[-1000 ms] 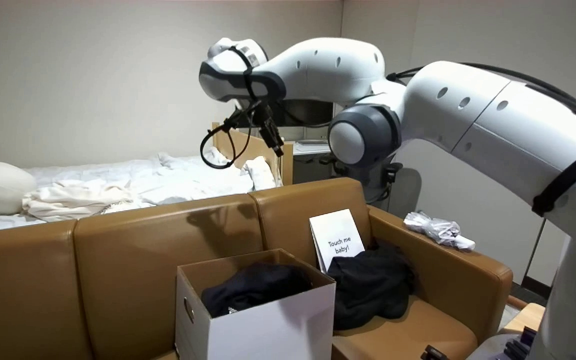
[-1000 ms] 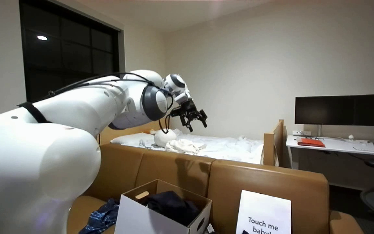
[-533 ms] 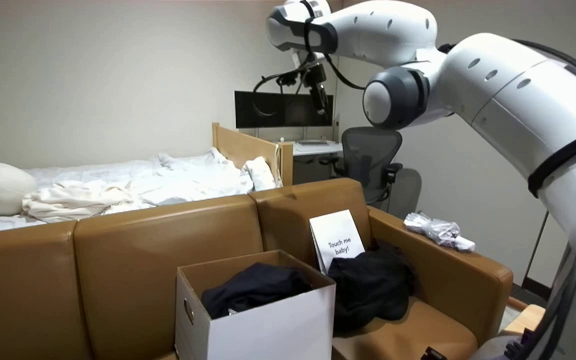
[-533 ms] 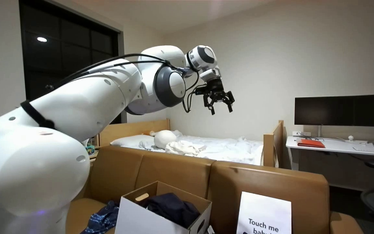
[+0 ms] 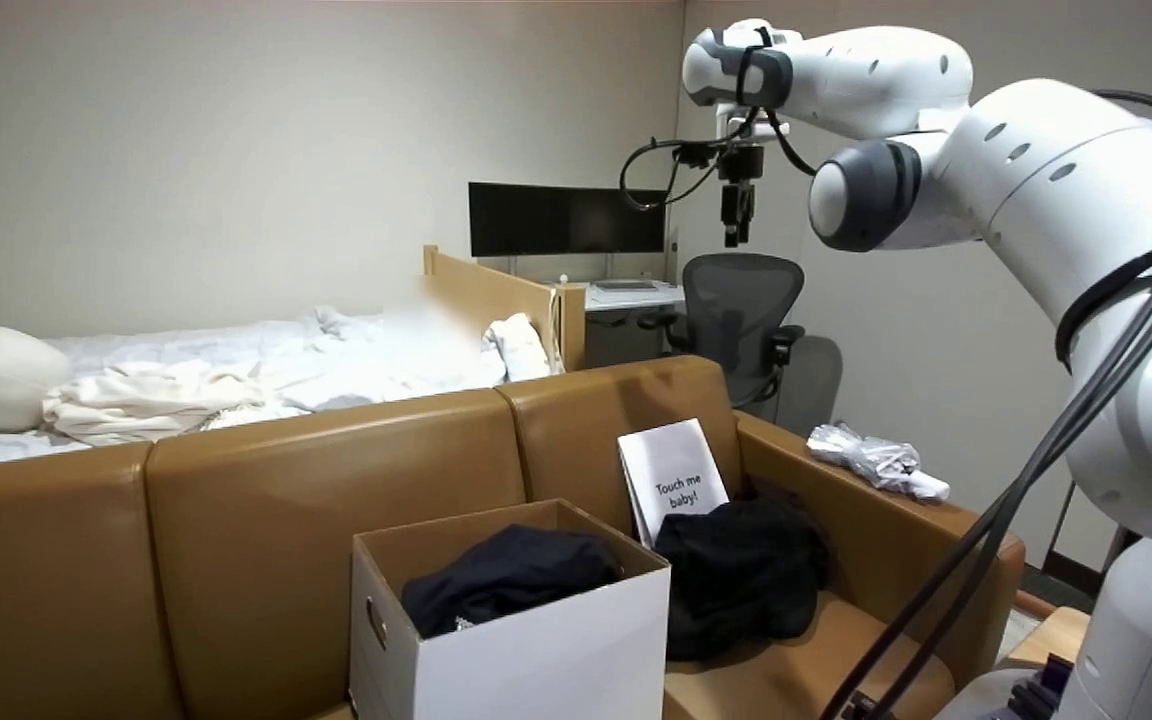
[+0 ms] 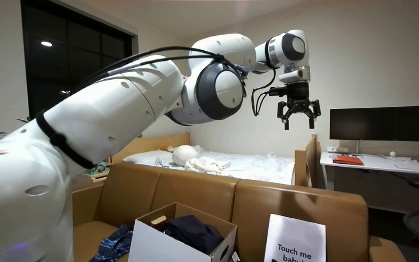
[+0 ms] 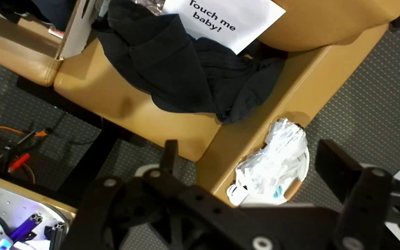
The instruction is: Pick the cloth and put it in the box
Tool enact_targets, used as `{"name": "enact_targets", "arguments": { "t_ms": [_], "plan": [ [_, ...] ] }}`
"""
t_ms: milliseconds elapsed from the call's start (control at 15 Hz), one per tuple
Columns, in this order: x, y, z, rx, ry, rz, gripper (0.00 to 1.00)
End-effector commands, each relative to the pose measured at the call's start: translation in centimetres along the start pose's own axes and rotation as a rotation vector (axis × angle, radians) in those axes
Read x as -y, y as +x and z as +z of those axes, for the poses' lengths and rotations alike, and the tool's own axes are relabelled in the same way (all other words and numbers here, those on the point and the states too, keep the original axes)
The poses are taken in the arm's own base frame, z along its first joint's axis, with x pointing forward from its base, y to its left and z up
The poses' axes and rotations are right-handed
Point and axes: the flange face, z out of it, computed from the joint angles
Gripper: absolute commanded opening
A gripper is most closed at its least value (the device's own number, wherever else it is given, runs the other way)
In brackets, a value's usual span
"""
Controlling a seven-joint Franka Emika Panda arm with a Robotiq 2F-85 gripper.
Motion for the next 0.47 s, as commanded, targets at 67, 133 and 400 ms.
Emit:
{"name": "enact_targets", "arguments": {
  "t_ms": [67,133,400],
  "plan": [
    [0.6,0.1,1.0,0.006,-0.012,0.004,1.0],
    [0.3,-0.3,1.0,0.007,-0.013,-0.004,1.0],
    [-0.5,-1.2,0.8,0.009,-0.01,-0.02,1.0]
  ]
}}
